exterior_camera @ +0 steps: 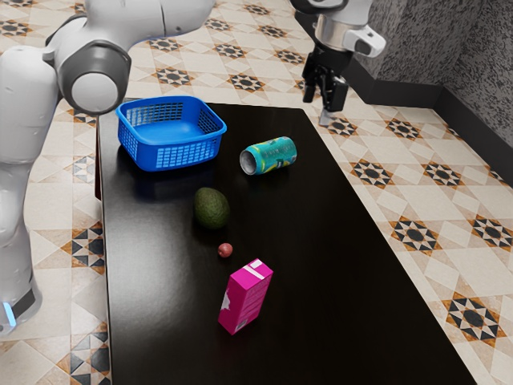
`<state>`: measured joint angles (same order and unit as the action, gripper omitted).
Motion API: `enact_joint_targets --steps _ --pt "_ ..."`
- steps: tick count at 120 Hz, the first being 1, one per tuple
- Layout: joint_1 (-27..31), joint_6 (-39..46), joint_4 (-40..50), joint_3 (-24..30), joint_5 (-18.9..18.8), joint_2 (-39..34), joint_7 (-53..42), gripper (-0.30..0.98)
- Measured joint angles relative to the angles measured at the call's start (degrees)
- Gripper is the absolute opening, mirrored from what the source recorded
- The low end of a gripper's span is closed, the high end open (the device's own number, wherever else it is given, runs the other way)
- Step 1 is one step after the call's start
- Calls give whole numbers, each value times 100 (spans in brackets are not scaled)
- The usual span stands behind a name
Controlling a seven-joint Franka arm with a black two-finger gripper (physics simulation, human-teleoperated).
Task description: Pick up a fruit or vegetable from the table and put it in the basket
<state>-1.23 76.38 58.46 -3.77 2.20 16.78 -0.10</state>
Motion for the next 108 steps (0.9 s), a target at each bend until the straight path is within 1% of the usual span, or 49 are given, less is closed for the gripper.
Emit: enact_joint_targets --steps 41,48,56,68,74,77,85,90,98,103,108 --pt "0 -240 -43 2 19 -2 -87 69" --pt "-4 -176 -290 29 19 -155 -372 69" --pt "-43 -71 -560 177 21 -357 -959 69" --pt "-58 -121 -557 216 13 -525 -1774 69" --pt "-43 -175 -248 225 -13 -688 -2139 69" --pt "-42 -132 283 245 -35 -947 -2332 69" --pt "-71 182 2053 258 -79 -1790 -2829 69" --pt "-88 370 2758 256 -99 -2074 -3142 69" --pt "-53 598 3249 293 -129 -2252 -3618 69" --pt "36 699 3444 460 -183 -2325 -3909 69" --pt "-20 797 3694 579 -264 -2480 -4184 69"
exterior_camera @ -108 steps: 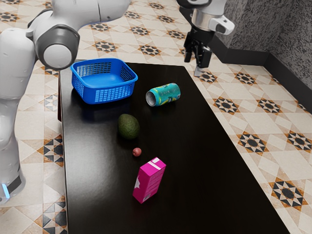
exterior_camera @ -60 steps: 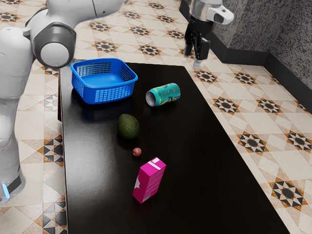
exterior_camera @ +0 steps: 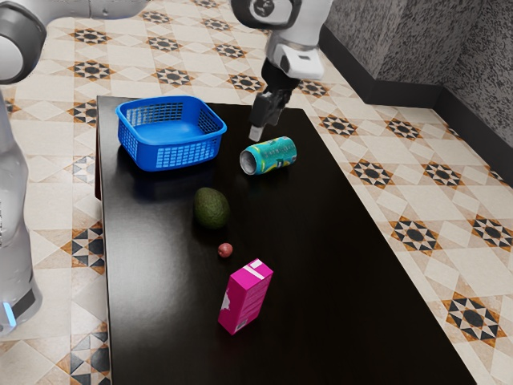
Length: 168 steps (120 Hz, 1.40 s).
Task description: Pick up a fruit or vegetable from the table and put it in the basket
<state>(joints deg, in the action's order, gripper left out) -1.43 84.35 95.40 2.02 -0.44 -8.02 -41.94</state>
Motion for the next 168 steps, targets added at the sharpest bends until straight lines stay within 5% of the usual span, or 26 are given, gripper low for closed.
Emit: enact_joint_targets --steps 30,48,73,168 --pt "4 199 815 -39 111 -423 -1239 69" --pt "0 726 1887 14 89 -1110 -1757 69" --pt "3 1607 2843 -23 32 -1184 -2290 69" --pt "3 2493 3926 -193 -31 -1473 -3235 69"
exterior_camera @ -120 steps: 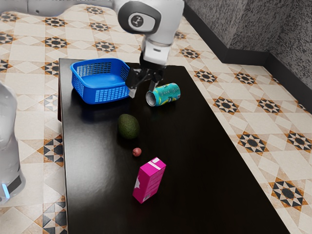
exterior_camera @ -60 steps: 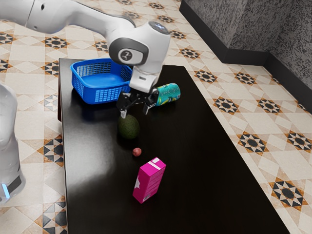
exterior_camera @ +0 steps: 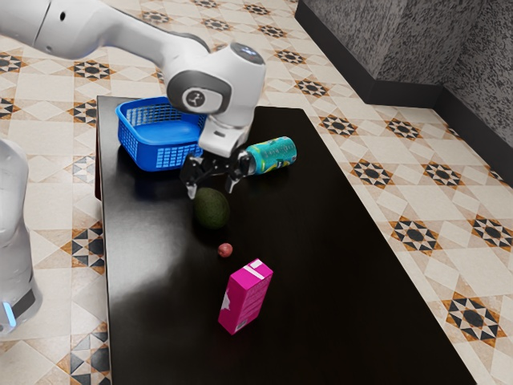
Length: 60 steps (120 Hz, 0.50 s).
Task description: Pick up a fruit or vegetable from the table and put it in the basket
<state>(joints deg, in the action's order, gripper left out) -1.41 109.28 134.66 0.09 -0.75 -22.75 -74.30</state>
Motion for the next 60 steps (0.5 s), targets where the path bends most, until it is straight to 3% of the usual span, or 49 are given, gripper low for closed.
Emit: enact_joint_targets --steps 30,49,60 --pt "0 56 159 0 -2 0 -118 69" --pt "0 114 249 -11 -3 0 -169 76" --pt "0 154 298 -26 -3 0 -194 69"
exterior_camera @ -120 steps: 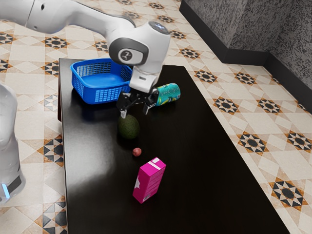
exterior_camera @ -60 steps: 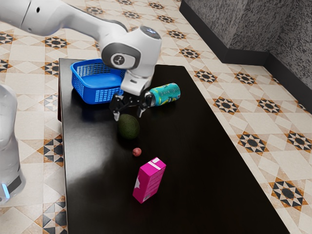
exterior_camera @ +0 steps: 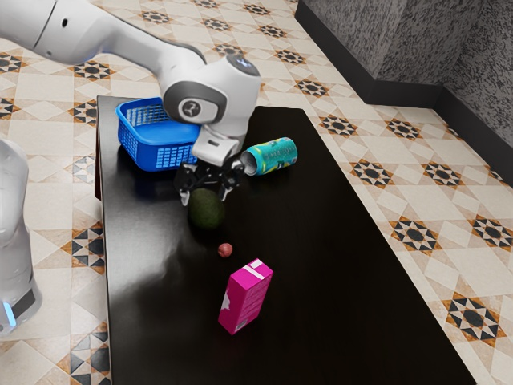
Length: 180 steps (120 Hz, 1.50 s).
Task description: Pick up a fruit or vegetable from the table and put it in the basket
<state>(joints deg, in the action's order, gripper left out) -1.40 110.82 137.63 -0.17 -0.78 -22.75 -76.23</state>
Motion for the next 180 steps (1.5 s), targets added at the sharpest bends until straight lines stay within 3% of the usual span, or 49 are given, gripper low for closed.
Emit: enact_joint_targets --steps 80,106,118,133,146,156,180 --pt "0 424 378 -74 -1 67 -87 69" --pt "-2 524 406 -97 -10 59 -60 34" --pt "-9 494 276 -97 -11 -18 -31 32" --pt "-12 239 -261 -97 -2 -51 15 18" --pt "-11 -48 -752 -109 -4 -74 51 19" --pt "-14 -296 -1227 -412 -17 -74 70 21" --pt "-83 -745 -2065 -2240 -384 369 76 23"
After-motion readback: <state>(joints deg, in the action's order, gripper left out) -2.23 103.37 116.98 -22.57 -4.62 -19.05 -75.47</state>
